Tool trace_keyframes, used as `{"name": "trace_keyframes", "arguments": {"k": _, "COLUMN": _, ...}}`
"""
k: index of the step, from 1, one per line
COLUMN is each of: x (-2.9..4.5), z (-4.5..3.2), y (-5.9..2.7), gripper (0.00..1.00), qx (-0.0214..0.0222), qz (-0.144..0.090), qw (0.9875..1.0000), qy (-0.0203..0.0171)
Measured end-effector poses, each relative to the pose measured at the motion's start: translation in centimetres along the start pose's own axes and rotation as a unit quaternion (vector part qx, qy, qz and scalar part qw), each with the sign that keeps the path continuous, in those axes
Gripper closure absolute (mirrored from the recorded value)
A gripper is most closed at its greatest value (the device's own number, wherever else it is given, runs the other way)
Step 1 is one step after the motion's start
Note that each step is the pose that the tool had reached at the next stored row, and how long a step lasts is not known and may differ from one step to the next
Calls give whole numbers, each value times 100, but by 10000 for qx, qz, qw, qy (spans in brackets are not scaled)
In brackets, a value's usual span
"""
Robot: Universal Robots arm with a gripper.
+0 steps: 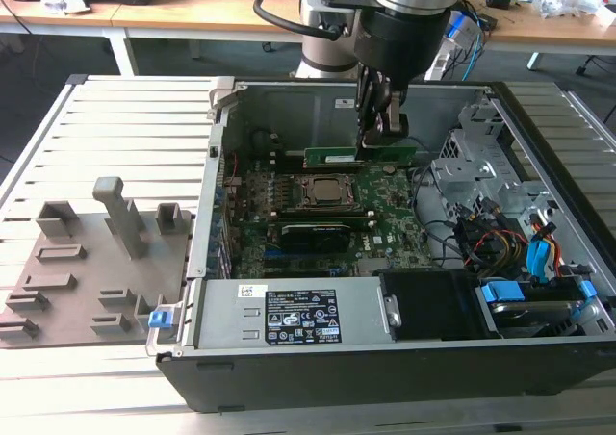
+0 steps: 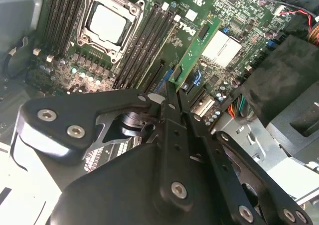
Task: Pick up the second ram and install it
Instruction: 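Pick up the second ram and move it above second insertion slot, then insert the second ram into the second slot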
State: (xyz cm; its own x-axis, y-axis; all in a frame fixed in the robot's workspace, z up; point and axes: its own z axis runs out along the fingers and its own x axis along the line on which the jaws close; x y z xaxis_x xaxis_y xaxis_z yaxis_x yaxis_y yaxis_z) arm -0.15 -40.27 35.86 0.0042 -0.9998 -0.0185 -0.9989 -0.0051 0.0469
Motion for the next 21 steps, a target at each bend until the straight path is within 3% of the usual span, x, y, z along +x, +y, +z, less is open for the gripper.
{"name": "trace_keyframes", "arguments": {"k": 11, "x": -1, "z": 15, "y": 4, "gripper": 86, "qx": 0, "qz": 1, "qw": 10000, "qy": -4}}
{"name": "trace_keyframes", "arguments": {"k": 17, "x": -29, "z": 78, "y": 67, "gripper": 86, "qx": 1, "qz": -4, "qw": 10000, "qy": -90}}
{"name": "trace_keyframes", "arguments": {"k": 21, "x": -46, "z": 119, "y": 66, "gripper": 86, "qx": 0, "qz": -4, "qw": 10000, "qy": -93}}
